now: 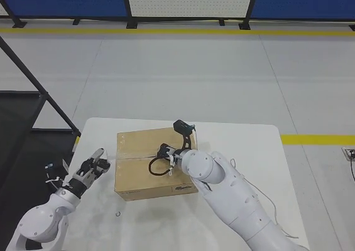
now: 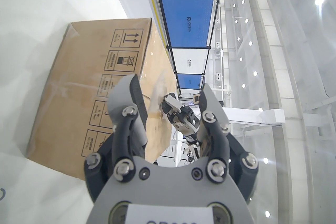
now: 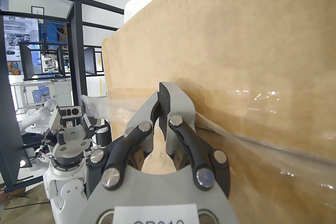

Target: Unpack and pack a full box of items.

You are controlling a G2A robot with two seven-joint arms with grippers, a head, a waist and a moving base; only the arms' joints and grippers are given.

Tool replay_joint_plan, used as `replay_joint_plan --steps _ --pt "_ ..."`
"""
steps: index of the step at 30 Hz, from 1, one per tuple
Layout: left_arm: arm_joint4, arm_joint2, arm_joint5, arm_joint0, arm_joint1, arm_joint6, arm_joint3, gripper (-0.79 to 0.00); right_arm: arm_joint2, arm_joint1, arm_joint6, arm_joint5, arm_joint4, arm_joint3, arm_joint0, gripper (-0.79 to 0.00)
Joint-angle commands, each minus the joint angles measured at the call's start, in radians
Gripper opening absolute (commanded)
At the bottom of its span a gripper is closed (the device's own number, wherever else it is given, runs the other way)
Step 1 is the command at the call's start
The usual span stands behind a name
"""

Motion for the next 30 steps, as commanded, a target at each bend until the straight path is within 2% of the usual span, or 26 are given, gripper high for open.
replay_joint_plan --steps 1,7,14,18,24,30 --pt "0.002 -0.005 -0.002 0.001 0.000 0.007 -0.003 0.000 0.003 -0.001 0.001 -0.004 -0.001 0.004 0.000 -0.785" --pt "-0.015 -0.033 -0.018 0.012 0.000 0.050 -0.031 0.000 0.012 -0.004 0.002 -0.024 0.002 0.012 -0.001 -0.785" --pt "-0.043 -0.031 -0.042 0.025 -0.004 0.063 -0.128 0.000 0.032 -0.002 0.025 -0.075 0.022 -0.023 -0.022 -0.785" --pt "-0.052 -0.023 -0.050 0.017 -0.007 0.083 -0.127 0.000 0.018 -0.007 0.036 -0.068 0.007 -0.032 -0.020 -0.785" --pt "-0.082 -0.056 -0.073 0.039 -0.008 0.104 -0.111 0.000 -0.028 -0.030 0.040 -0.071 0.014 0.000 0.010 -0.785" --pt "-0.109 -0.110 -0.093 0.094 -0.006 0.103 -0.127 0.000 -0.085 -0.069 0.011 -0.088 0.035 0.074 0.062 -0.785"
